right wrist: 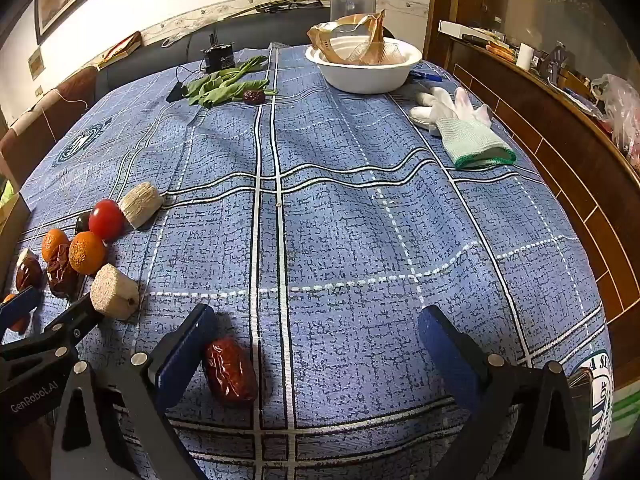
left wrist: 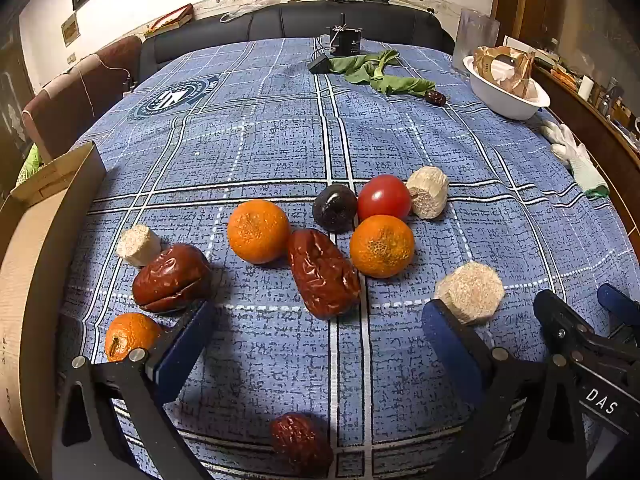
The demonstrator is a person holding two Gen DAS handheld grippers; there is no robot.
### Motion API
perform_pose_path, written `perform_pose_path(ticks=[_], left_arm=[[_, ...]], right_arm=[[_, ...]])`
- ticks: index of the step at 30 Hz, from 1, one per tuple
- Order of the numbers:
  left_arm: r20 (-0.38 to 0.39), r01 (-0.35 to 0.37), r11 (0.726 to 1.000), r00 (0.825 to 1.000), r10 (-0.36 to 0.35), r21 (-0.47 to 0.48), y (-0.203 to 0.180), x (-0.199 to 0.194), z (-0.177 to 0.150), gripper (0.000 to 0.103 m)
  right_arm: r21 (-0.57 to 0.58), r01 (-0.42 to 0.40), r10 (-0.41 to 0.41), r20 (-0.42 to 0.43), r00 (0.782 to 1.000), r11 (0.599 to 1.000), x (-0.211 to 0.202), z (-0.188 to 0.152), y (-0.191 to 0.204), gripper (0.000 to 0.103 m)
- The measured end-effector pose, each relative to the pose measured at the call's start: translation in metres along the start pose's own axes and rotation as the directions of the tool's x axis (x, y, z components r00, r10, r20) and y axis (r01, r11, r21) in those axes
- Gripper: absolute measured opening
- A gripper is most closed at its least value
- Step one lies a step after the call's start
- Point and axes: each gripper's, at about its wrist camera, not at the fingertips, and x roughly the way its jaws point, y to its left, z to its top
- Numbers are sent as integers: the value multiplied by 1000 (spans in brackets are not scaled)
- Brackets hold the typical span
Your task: Organize fruits
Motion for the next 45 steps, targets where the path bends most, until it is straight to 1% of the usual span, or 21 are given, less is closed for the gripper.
perform_pose_path(ticks=[24,32,35,38,41,43,45], left_arm=[[-1,0,1000,1000,0,1,0,0,0,103],[-39,6,1000,999,-6,17,-2,1,4,103],[-44,24,999,999,-23,37,-3,0,3,103],[-70,52,996,996,-47,68,-1,-2,0,103],[-84,81,995,994,-76,54,3,-8,-3,103],[-69,114,993,991,-111,35,6,-18,-7,103],[-12,129,991,992,-129,22,12,-37,-9,103]], right_arm=[[0,0,0,-2,1000,1000,0,0,0,102],[1,0,0,-2,1000,1000,0,1,0,102],[-15,-14,14,-23,1000,1000,-2,1,2,102],[-17,-21,20,-41,999,1000,-3,2,3,103],[-11,-14,13,-41,999,1000,-3,-2,4,103],[-12,-13,13,-40,999,1000,-5,-4,6,103],[-16,-13,12,-39,999,1000,-5,-3,4,103]])
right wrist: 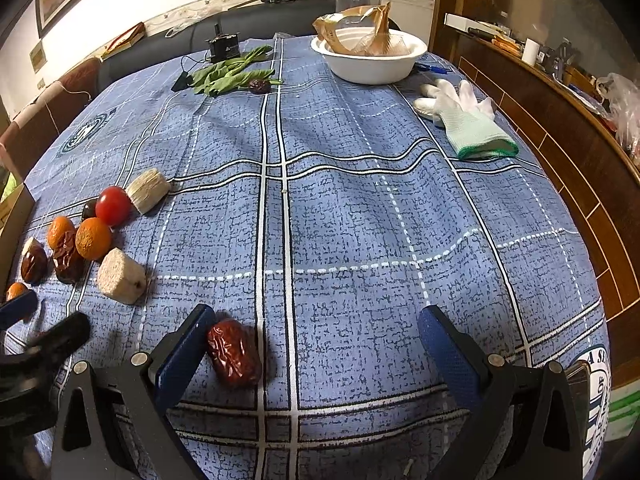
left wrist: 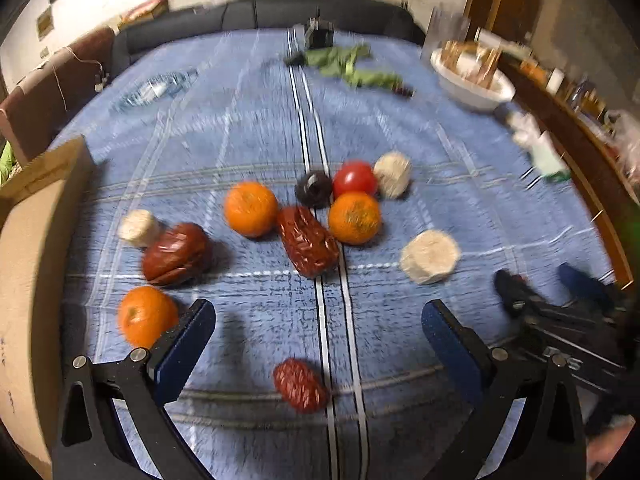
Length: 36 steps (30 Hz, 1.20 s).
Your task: Organize fruits
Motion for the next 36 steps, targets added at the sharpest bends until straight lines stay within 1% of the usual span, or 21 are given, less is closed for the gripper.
perform_pose_path(ticks=[1,3,5,6,9,14,17,20,24,30,36], left_arm=[[30,1,1000,1000,0,-5,2,-11,-2,103],[65,0,1000,998,1,-12,5,-25,-5,103],[79,21,1000,997,-20,-16,9,-38,-7,99],[80,39,999,996,-38,-13,12,-43,-8,95],[99,45,999,994,-45,6,15,-58,-13,94],[181,-8,999,984,2,32,16,-81,-19,94],[224,-24,999,974,16,32,18,-94,-22,94],[273,-54,998,961,44,31,21,-107,-26,94],[329,-93,996,941,81,19,26,-121,-31,94],[395,-111,993,912,114,-32,39,-139,-32,94],[413,-117,993,903,121,-34,40,-140,-31,94]], right_arm=[[-3,0,0,-2,1000,1000,0,0,0,102],[-4,-3,3,-11,1000,1000,-2,-1,1,102],[9,-27,27,-9,1000,1000,-8,-3,2,101],[17,-41,41,3,999,999,-13,-4,2,101],[14,-50,49,72,996,999,-36,-10,9,101],[4,-36,35,208,978,999,-83,-21,24,102],[-1,9,-8,285,958,1000,-107,-27,35,102],[-2,45,-42,333,942,999,-124,-30,41,102],[-27,81,-67,343,937,996,-133,-32,53,102],[-54,128,-101,354,930,990,-139,-37,66,102],[-71,182,-143,377,915,981,-144,-39,74,102]])
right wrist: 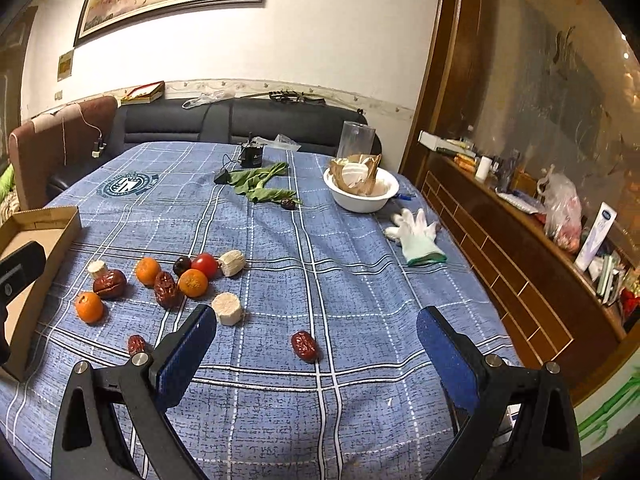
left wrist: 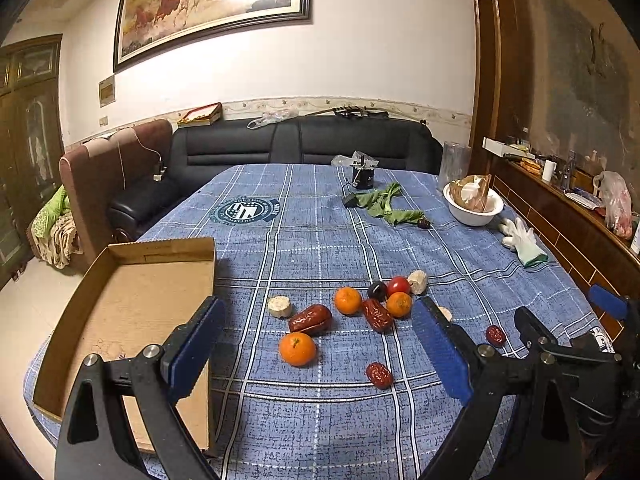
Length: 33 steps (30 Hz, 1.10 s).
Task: Organize fruits
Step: 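Raise both tools and move them toward the fruit near the box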
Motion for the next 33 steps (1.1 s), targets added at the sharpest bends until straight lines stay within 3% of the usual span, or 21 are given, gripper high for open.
perform_pose_path(ticks=[9,33], left_arm=[[31,-11,1000,999,10,19,-8,-1,-1,94],[-59,4,1000,998,-3,18,-13,25,-7,94]], right_arm=[[-33,47,-47,16,999,998,-1,-1,2,102],[-20,49,-50,-20,999,999,14,-7,-5,102]])
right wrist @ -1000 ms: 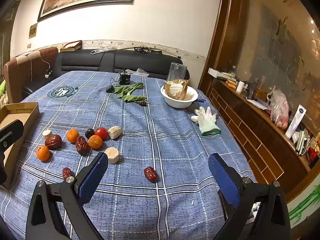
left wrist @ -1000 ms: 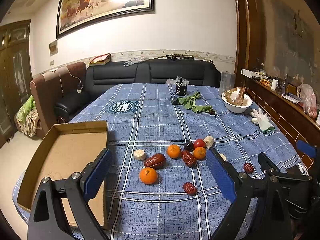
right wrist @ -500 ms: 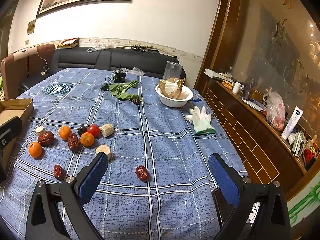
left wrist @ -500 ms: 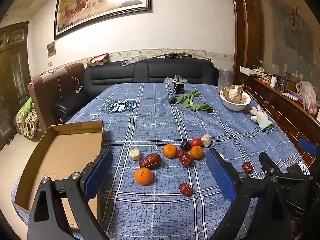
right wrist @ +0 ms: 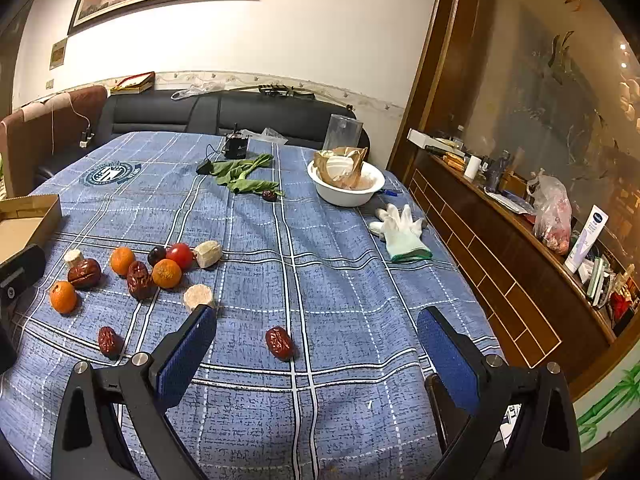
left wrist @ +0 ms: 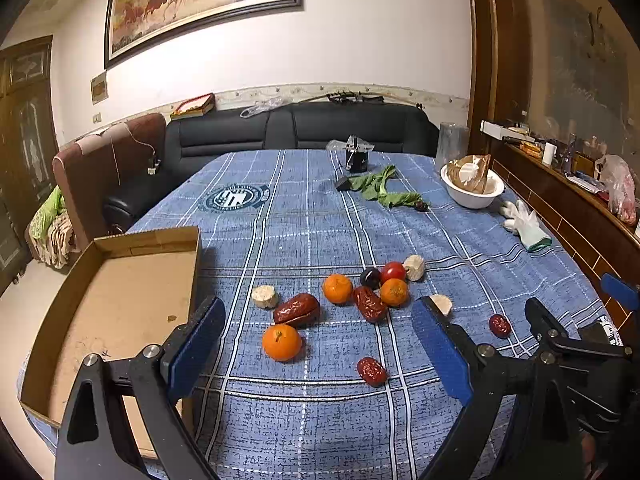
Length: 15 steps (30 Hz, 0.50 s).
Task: Organize fruits
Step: 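Raise both tools and move them toward the fruit near the box, then grasp a red date with the left tool while the right tool grasps a pale round slice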
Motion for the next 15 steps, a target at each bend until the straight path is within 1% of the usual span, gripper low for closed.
perform_pose_path(ticks=[6,8,9,11,12,14,15], left_arm=[[-62,4,1000,998,-4,-11,9,18,-6,94],[-84,9,1000,996,-10,-12,13,24,-10,94],[-95,16,1000,995,-17,-14,16,27,-11,94],[-116,32,999,993,-34,-19,20,33,-14,94],[-129,49,999,990,-51,-21,21,36,-14,94],[-150,87,996,984,-91,-27,23,42,-15,94],[-155,100,995,983,-103,-26,22,43,-15,92]], right_arm=[[-5,-16,16,-25,1000,1000,11,-3,-3,102],[4,-47,48,-47,998,999,18,-3,-8,102],[18,-75,76,-63,995,997,22,-3,-11,102],[65,-158,164,-101,981,985,32,-3,-18,102],[94,-205,216,-119,969,974,38,-3,-22,102],[153,-308,330,-147,933,939,49,-4,-28,101],[176,-347,375,-159,913,921,53,-3,-29,99]])
